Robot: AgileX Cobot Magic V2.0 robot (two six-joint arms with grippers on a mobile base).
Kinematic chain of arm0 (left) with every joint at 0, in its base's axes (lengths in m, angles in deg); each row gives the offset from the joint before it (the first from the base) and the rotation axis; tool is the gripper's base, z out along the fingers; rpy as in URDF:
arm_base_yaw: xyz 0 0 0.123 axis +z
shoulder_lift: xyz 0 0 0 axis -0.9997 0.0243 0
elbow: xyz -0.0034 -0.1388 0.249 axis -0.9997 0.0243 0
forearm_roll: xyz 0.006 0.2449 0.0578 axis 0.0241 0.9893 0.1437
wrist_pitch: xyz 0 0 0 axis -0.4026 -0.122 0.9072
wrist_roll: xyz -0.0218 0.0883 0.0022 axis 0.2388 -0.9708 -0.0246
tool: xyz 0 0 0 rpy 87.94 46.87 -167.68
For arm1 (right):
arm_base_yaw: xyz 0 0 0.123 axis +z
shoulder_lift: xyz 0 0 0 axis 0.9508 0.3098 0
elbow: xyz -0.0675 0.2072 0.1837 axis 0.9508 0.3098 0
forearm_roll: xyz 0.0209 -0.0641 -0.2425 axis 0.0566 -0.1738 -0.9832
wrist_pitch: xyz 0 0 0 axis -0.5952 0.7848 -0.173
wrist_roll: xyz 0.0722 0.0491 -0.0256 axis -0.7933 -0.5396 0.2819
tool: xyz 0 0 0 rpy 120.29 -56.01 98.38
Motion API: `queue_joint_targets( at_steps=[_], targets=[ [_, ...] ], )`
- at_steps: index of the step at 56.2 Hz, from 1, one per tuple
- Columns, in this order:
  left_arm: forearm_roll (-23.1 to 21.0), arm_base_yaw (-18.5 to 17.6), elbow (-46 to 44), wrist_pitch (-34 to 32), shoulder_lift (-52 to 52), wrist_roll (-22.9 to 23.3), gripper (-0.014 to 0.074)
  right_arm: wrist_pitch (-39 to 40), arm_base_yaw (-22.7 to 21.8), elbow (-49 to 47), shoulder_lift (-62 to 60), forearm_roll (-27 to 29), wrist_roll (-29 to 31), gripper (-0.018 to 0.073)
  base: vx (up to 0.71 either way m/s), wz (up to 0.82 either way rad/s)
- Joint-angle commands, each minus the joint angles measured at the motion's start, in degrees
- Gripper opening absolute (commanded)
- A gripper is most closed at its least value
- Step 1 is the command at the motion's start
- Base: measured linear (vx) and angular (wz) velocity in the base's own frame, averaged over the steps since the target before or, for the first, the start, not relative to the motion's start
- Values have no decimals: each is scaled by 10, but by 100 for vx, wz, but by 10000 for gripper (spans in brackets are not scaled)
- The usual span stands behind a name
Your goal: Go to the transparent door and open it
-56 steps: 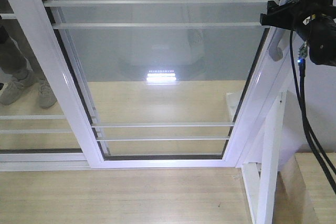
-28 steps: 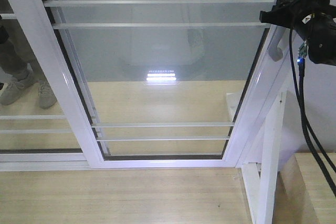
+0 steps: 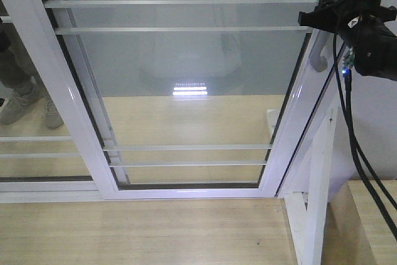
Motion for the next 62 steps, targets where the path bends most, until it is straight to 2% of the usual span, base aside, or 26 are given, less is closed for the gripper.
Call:
queue_joint_targets(
  at_steps=[1,11,29,39,50,62],
  targets=[
    [-1,-2,-22,-44,-9,3,565,24,49,-19,-32,-76,13,-9,0,-1],
    [-1,-2,-22,-44,-9,3,565,17,80,-19,-36,-76,13,-9,0,0],
    [-1,-2,-22,-44,-9,3,565,-53,145,-19,-70,-75,13,-9,0,0],
    [-1,-2,-22,-44,-9,3,565,-54,183,-19,-81,-75,13,-9,0,1],
    [-1,-2,-22,-40,-4,3,565,-56,230,-19,-82,-75,-14,-9,0,0],
    [-1,-2,-22,-33,19,4,565,-52,288,-19,-82,-93,-7,-9,0,-1]
  ],
)
